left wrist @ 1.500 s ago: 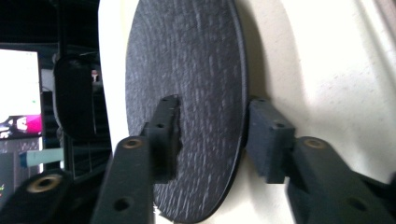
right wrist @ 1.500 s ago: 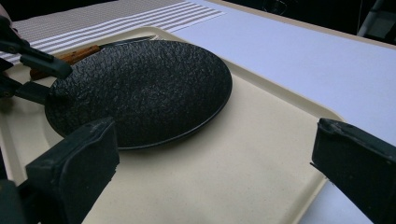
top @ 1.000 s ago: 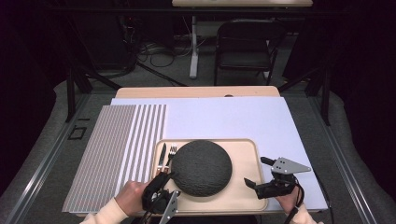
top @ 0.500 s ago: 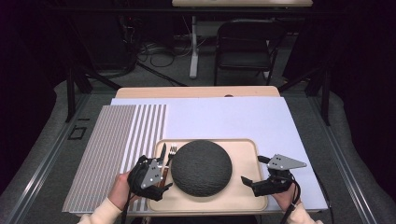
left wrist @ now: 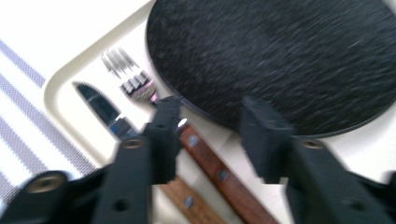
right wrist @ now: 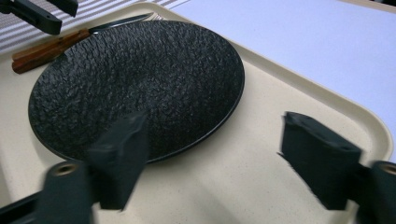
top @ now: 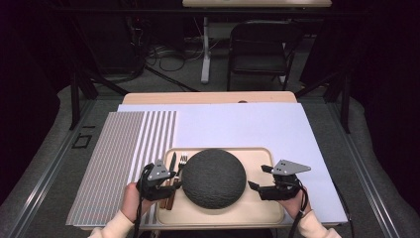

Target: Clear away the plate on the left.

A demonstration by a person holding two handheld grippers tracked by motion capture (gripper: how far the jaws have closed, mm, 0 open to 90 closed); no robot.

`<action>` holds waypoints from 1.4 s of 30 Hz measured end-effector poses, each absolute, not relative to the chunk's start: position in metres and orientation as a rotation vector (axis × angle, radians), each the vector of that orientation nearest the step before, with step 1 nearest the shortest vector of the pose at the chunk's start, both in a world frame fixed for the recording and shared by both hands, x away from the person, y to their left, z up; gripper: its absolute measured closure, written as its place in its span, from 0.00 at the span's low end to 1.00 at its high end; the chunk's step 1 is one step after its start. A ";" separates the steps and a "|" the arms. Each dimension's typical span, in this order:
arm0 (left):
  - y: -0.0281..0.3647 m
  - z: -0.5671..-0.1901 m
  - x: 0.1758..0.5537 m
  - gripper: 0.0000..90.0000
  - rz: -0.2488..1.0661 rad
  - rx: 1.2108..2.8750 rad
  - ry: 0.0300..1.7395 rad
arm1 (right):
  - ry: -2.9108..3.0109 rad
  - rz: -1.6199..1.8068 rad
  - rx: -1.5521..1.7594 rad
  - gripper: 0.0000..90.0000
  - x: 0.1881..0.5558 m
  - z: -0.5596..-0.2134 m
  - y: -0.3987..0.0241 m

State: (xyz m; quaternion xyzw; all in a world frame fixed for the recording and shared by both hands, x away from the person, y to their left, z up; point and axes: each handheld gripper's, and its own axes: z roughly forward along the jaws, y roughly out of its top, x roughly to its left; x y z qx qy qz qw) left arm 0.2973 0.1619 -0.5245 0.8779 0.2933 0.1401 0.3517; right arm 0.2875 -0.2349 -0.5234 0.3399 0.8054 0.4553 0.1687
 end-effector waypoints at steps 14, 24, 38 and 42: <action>0.152 -0.531 0.301 1.00 0.335 2.323 0.813 | 2.314 1.142 1.022 1.00 0.296 -0.530 -0.228; 0.151 -0.538 0.306 1.00 0.275 2.303 0.841 | 2.346 1.117 1.029 1.00 0.298 -0.533 -0.227; 0.138 -0.541 0.306 1.00 0.228 2.287 0.782 | 2.375 1.077 1.052 1.00 0.301 -0.538 -0.227; 0.132 -0.541 0.306 1.00 0.228 2.286 0.762 | 2.375 1.067 1.060 1.00 0.302 -0.539 -0.227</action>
